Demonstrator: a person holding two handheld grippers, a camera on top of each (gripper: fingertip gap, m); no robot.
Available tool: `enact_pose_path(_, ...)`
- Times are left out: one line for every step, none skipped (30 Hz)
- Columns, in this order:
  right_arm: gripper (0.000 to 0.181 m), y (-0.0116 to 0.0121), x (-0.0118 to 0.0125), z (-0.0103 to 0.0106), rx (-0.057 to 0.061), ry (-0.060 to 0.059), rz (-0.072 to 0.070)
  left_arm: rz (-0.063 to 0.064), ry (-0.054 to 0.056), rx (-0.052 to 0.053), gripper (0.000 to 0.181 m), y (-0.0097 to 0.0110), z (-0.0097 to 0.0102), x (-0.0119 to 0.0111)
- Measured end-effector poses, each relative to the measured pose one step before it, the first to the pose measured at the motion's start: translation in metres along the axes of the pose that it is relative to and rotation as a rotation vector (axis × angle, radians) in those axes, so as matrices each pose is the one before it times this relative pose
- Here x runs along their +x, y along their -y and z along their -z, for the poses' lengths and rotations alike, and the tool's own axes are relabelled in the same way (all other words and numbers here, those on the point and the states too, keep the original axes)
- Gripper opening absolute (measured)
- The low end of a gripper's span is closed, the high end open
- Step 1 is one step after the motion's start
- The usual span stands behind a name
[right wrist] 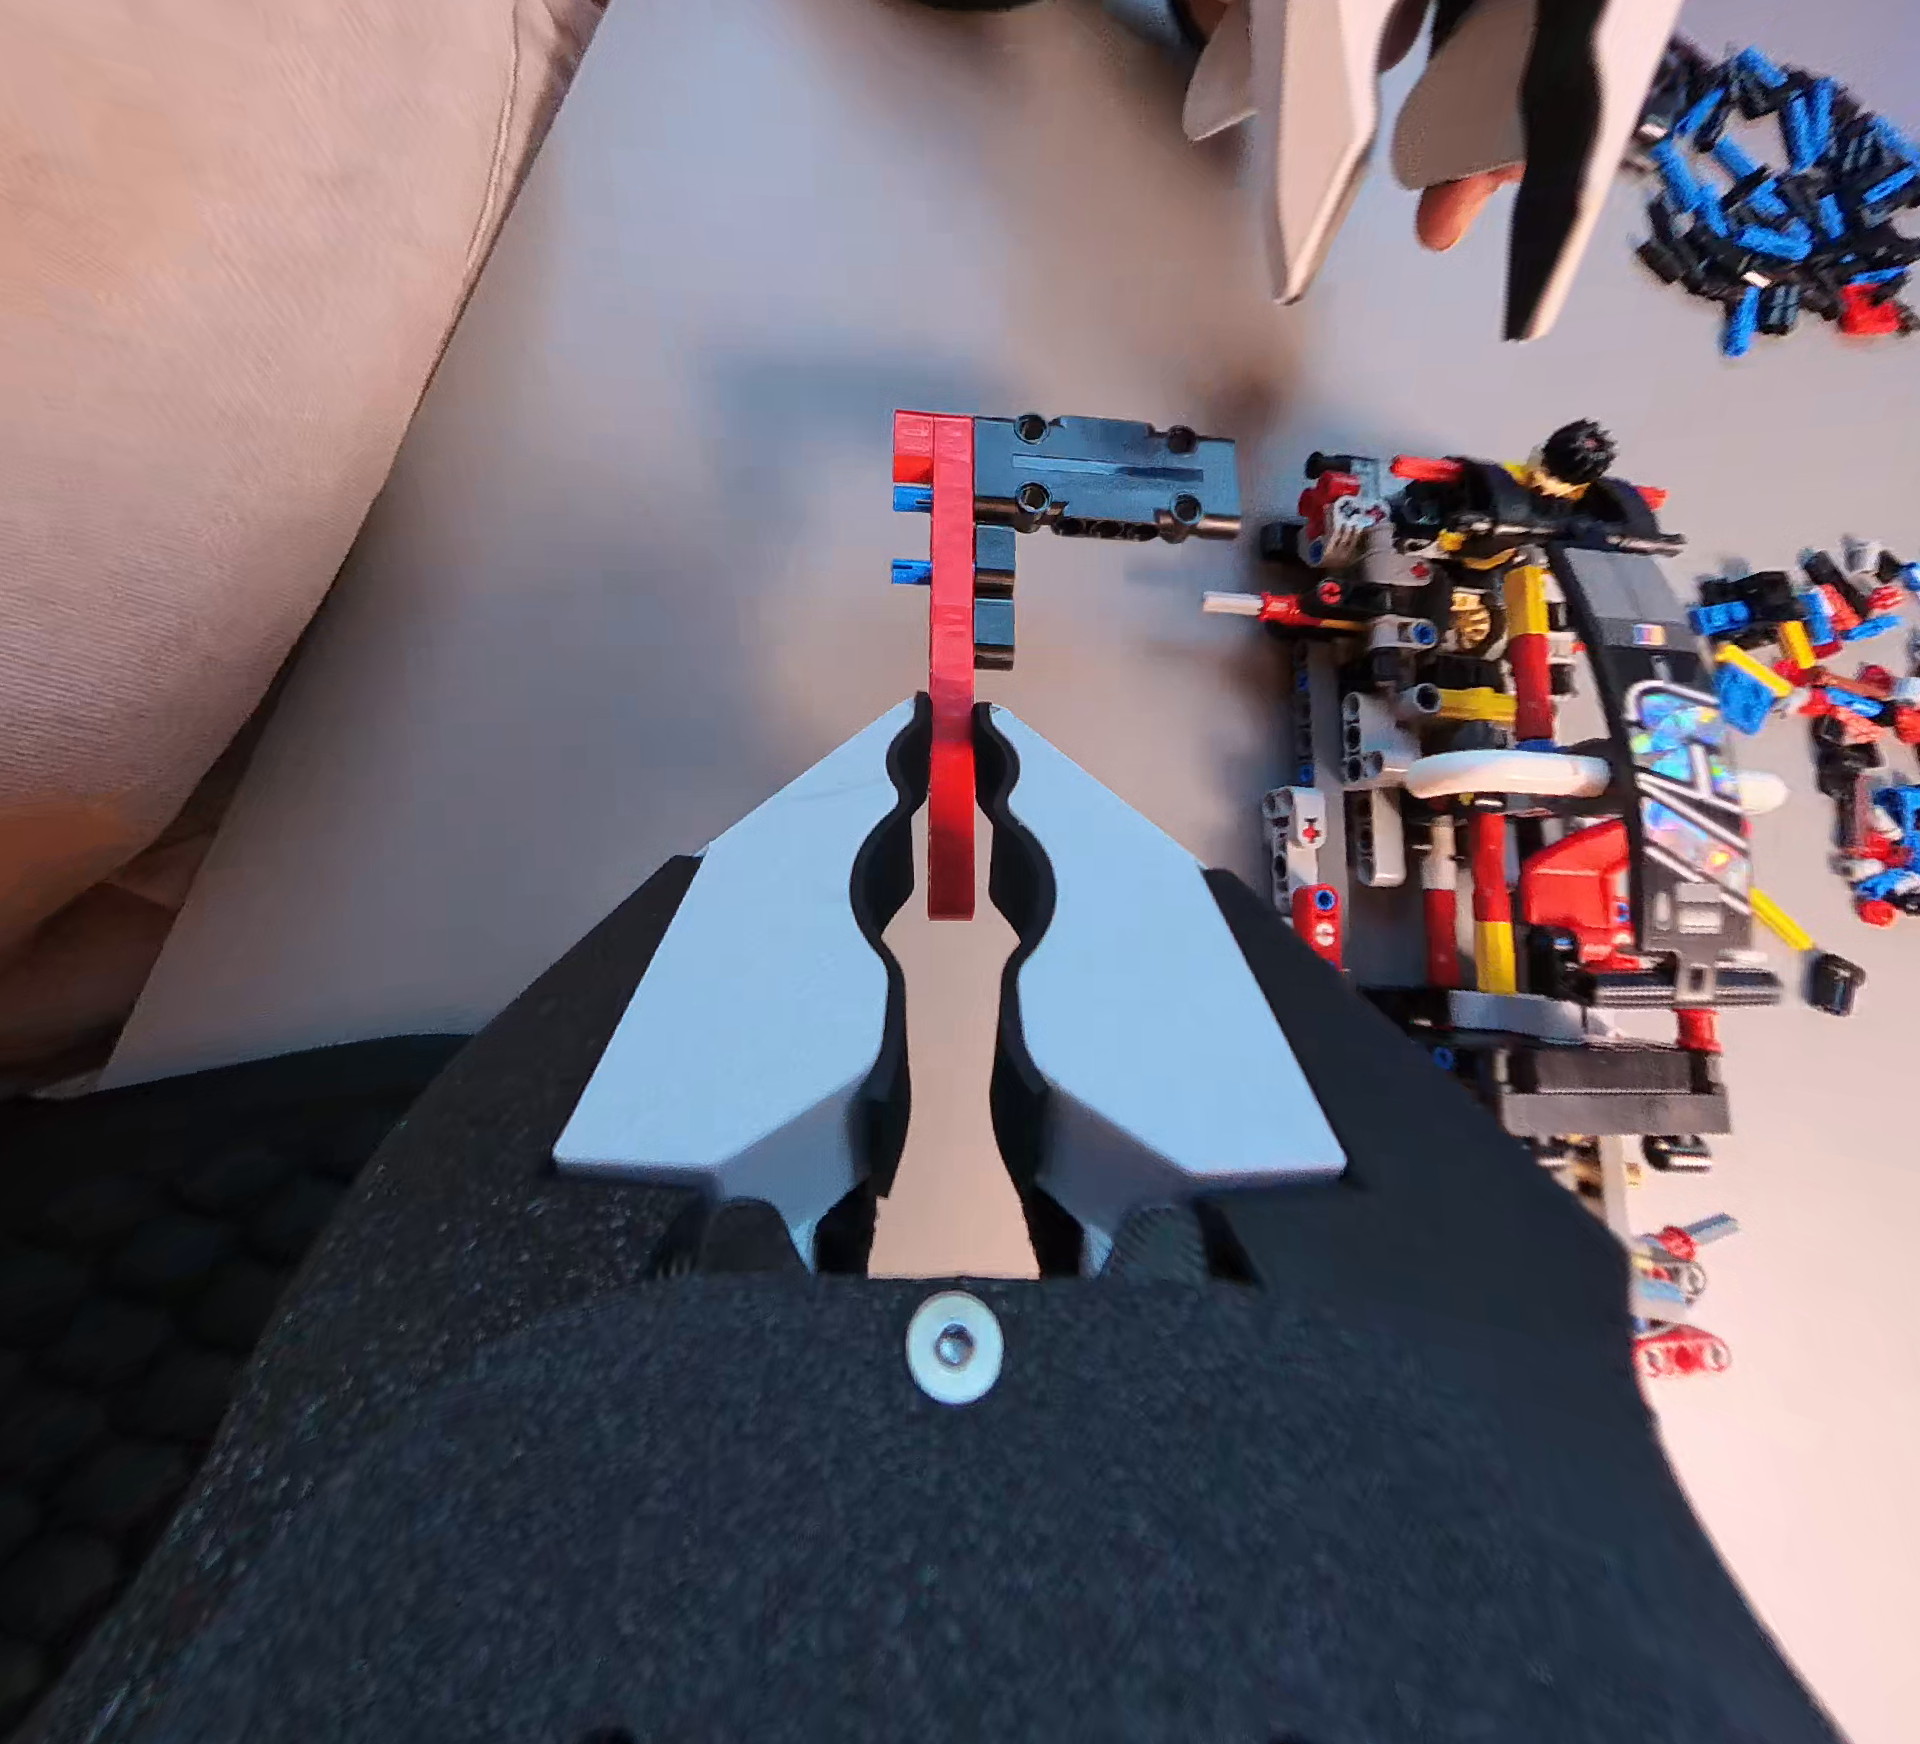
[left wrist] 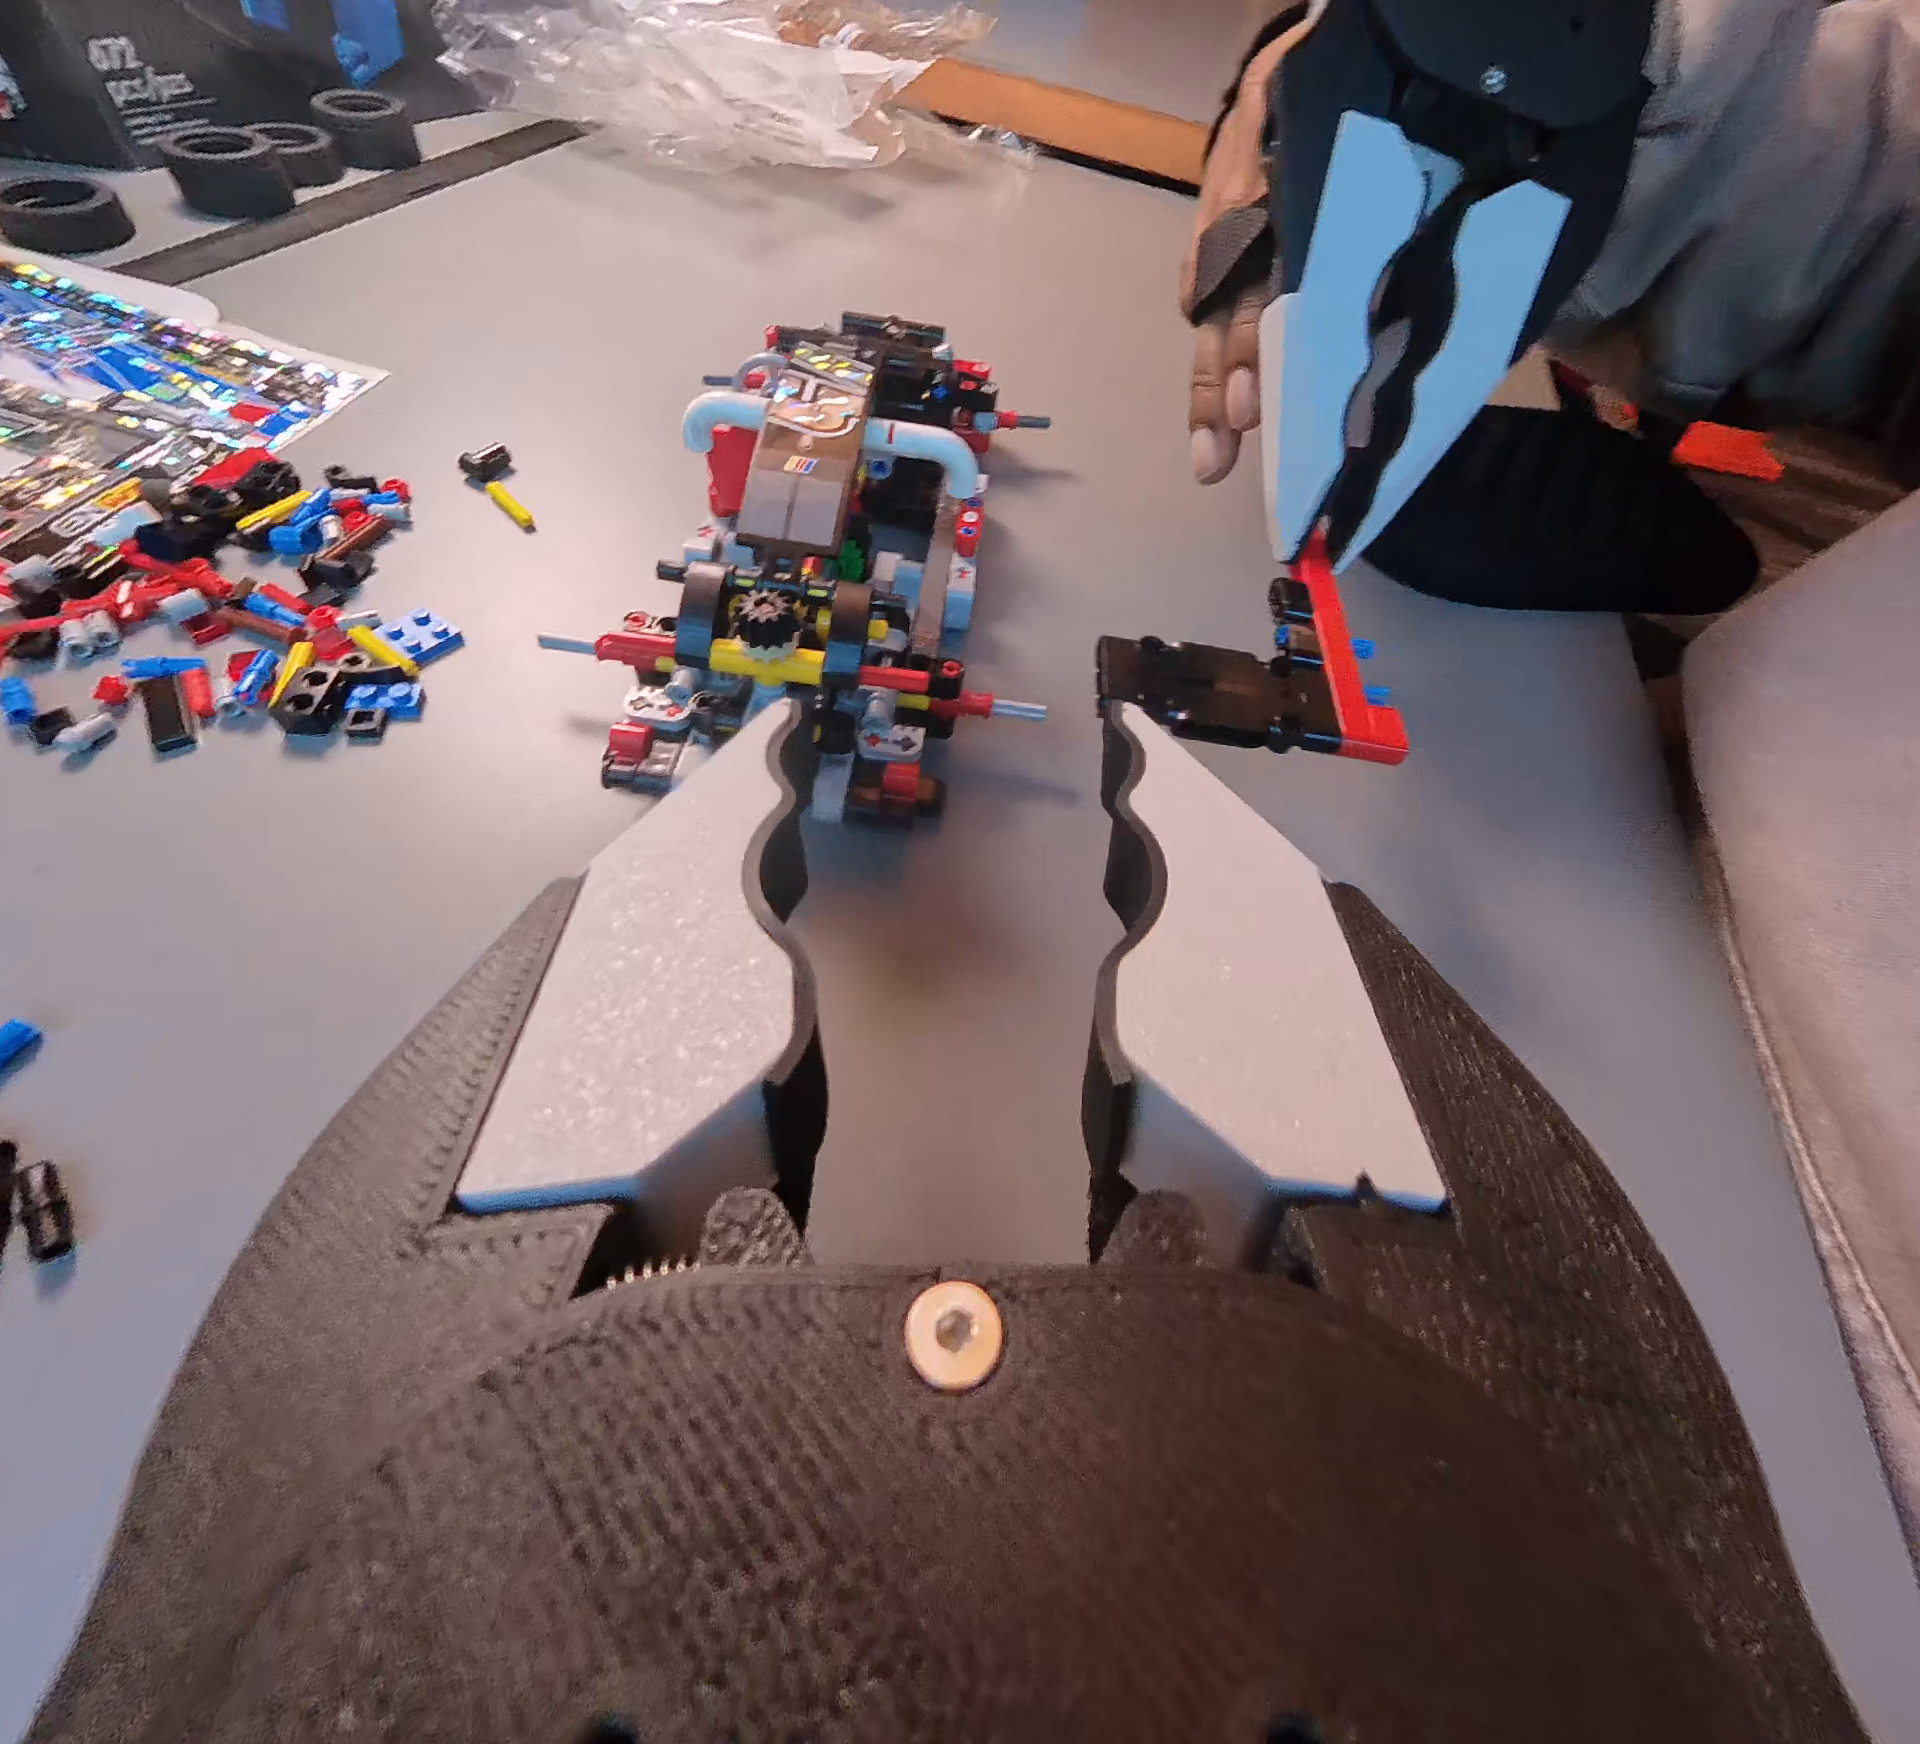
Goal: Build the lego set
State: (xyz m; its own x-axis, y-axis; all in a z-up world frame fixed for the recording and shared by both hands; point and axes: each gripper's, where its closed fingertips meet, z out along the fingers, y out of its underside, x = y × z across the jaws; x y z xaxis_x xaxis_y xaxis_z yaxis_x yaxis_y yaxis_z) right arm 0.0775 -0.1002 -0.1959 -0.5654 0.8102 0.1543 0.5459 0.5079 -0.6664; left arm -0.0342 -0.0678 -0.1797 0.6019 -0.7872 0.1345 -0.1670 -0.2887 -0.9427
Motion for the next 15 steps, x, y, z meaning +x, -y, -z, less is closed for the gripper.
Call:
enact_pose_path(0.005,0.00285,0.00158,0.00113,0.0143,0.0002,-0.0036,-0.0003,-0.0361,0.0162,0.054,0.00287,0.0005,0.00636)
enact_pose_path(0.005,0.00229,0.00169,0.00018,0.0129,-0.0005,-0.0053,0.0035,-0.039,0.01,0.056,0.00193,0.00003,0.0066)
enact_pose_path(0.005,0.00142,0.00222,-0.00096,0.011,-0.0028,-0.0056,0.0007,-0.0338,0.0046,0.06,0.00083,-0.00062,0.00617)
enact_pose_path(0.005,0.00106,0.00318,-0.00185,0.0104,-0.0072,-0.0049,-0.0075,-0.0194,-0.0001,0.064,0.00027,-0.001,0.00451)
enact_pose_path(0.005,0.00097,0.0031,-0.00264,0.0105,-0.0061,-0.0051,-0.0123,-0.0133,-0.0094,0.067,-0.00131,-0.00155,0.0038)
enact_pose_path(0.005,0.00079,0.00252,-0.003,0.0097,-0.0013,-0.0055,-0.0068,-0.011,-0.017,0.072,-0.00263,-0.00209,0.0031)
enact_pose_path(0.005,0.00049,0.00299,-0.00325,0.0062,-0.0035,-0.0021,-0.0014,-0.0072,-0.0196,0.076,-0.00338,-0.00246,0.00212)
enact_pose_path(0.005,-0.00014,0.00307,-0.00332,0.002,-0.0039,0.0017,-0.0018,-0.0015,-0.0198,0.08,-0.00347,-0.00261,0.00106)
enact_pose_path(0.005,0.00072,0.0036,-0.00303,0.0049,-0.0066,0.0014,-0.0017,0.0032,-0.0221,0.084,-0.00368,-0.00236,0.00015)
enact_pose_path(0.005,0.00128,0.00295,-0.00255,0.0086,-0.0013,-0.0021,-0.0001,0.0049,-0.0216,0.087,-0.00379,-0.00205,-0.00044)
enact_pose_path(0.005,0.00119,0.00292,-0.00224,0.0068,-0.0003,-0.0043,0.0029,0.0036,-0.018,0.09,-0.00323,-0.00153,-0.00051)
enact_pose_path(0.005,0.00078,0.00361,-0.0018,0.0044,-0.0053,-0.0024,0.0044,0.0044,-0.0133,0.093,-0.00227,-0.00098,-0.00096)
enact_pose_path(0.005,0.0003,0.003,-0.00171,0.0024,-0.002,-0.0012,0.0034,0.0041,-0.0053,0.094,-0.00071,-0.00027,-0.00085)
enact_pose_path(0.005,0.00029,0.00365,-0.00148,0.0023,-0.0066,-0.0052,0.0006,0.0073,0.0002,0.095,0.00017,0.00036,-0.00144)
enact_pose_path(0.005,-0.00001,0.00285,-0.00126,0.0016,-0.0008,-0.0089,-0.0005,0.0178,-0.0037,0.095,-0.00055,0.00062,-0.00316)
